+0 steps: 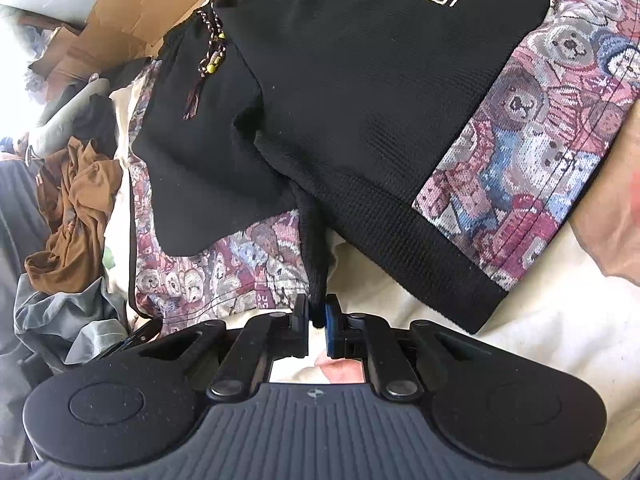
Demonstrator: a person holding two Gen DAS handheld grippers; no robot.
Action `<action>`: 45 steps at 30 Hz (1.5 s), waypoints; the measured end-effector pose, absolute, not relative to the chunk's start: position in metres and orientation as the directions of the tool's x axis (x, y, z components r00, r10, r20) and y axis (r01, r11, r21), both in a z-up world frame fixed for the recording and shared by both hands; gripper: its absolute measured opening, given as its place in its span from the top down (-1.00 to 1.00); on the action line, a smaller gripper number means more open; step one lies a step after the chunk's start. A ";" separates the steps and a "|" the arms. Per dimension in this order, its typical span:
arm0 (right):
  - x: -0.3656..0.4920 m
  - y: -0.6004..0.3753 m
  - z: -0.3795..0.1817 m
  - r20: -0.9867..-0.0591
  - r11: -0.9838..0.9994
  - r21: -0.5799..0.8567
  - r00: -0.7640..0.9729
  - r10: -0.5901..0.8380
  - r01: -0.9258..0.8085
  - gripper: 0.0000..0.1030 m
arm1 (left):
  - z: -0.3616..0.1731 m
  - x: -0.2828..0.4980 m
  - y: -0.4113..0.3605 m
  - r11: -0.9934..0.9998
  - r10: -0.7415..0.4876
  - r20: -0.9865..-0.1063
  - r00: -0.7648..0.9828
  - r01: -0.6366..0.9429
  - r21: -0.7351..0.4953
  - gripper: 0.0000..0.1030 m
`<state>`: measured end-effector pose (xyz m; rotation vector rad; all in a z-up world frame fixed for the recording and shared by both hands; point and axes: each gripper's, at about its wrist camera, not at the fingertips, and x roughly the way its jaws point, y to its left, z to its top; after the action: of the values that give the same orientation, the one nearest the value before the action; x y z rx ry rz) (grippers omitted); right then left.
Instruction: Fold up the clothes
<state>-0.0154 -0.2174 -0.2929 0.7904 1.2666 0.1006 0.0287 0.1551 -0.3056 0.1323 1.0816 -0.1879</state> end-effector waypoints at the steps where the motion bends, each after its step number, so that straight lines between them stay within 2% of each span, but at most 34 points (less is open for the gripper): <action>1: -0.016 -0.218 -0.293 -0.810 0.736 0.581 0.332 0.483 0.348 0.54 | -0.299 0.027 0.156 0.976 -0.090 -0.882 0.462 0.217 0.014 0.88; 3: -0.019 -0.218 -0.291 -0.808 0.734 0.583 0.338 0.482 0.348 0.26 | -0.286 0.024 0.159 0.978 -0.100 -0.876 0.472 0.209 0.001 0.88; 4: -0.020 -0.219 -0.290 -0.806 0.732 0.586 0.342 0.483 0.348 0.23 | -0.279 0.023 0.161 0.979 -0.107 -0.872 0.478 0.203 -0.009 0.89; 8: -0.024 -0.222 -0.287 -0.789 0.711 0.609 0.356 0.500 0.351 0.23 | -0.249 0.023 0.171 0.984 -0.136 -0.845 0.517 0.172 -0.053 0.89; 12: -0.028 -0.226 -0.285 -0.772 0.692 0.631 0.374 0.514 0.352 0.23 | -0.228 0.030 0.190 0.987 -0.160 -0.824 0.543 0.077 -0.141 0.90; 18: -0.031 -0.234 -0.290 -0.765 0.669 0.642 0.383 0.519 0.376 0.23 | -0.232 0.056 0.220 0.967 -0.183 -0.831 0.526 -0.057 -0.249 0.90; 22: -0.031 -0.238 -0.299 -0.762 0.650 0.647 0.383 0.523 0.399 0.23 | -0.242 0.066 0.228 0.964 -0.167 -0.847 0.505 -0.094 -0.247 0.90; 32: -0.017 -0.217 -0.320 -0.742 0.638 0.671 0.359 0.567 0.379 0.23 | -0.263 0.074 0.233 0.989 -0.081 -0.878 0.471 -0.072 -0.130 0.90; 42: -0.001 -0.183 -0.328 -0.752 0.696 0.658 0.295 0.590 0.287 0.24 | -0.272 0.073 0.241 0.985 -0.085 -0.877 0.473 -0.095 -0.146 0.90; 43: -0.001 -0.181 -0.331 -0.762 0.707 0.647 0.283 0.583 0.285 0.27 | -0.272 0.072 0.241 0.984 -0.086 -0.877 0.473 -0.096 -0.148 0.90; 44: 0.000 -0.180 -0.333 -0.772 0.717 0.635 0.270 0.575 0.288 0.41 | -0.271 0.071 0.241 0.984 -0.087 -0.877 0.473 -0.096 -0.150 0.90; 45: 0.000 -0.181 -0.333 -0.778 0.722 0.628 0.264 0.570 0.289 0.79 | -0.270 0.070 0.241 0.984 -0.089 -0.877 0.473 -0.097 -0.152 0.90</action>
<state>-0.0004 -0.1805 -0.3329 0.7973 1.3281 0.2198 0.0704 0.2406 -0.2701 -0.1903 1.0801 0.0048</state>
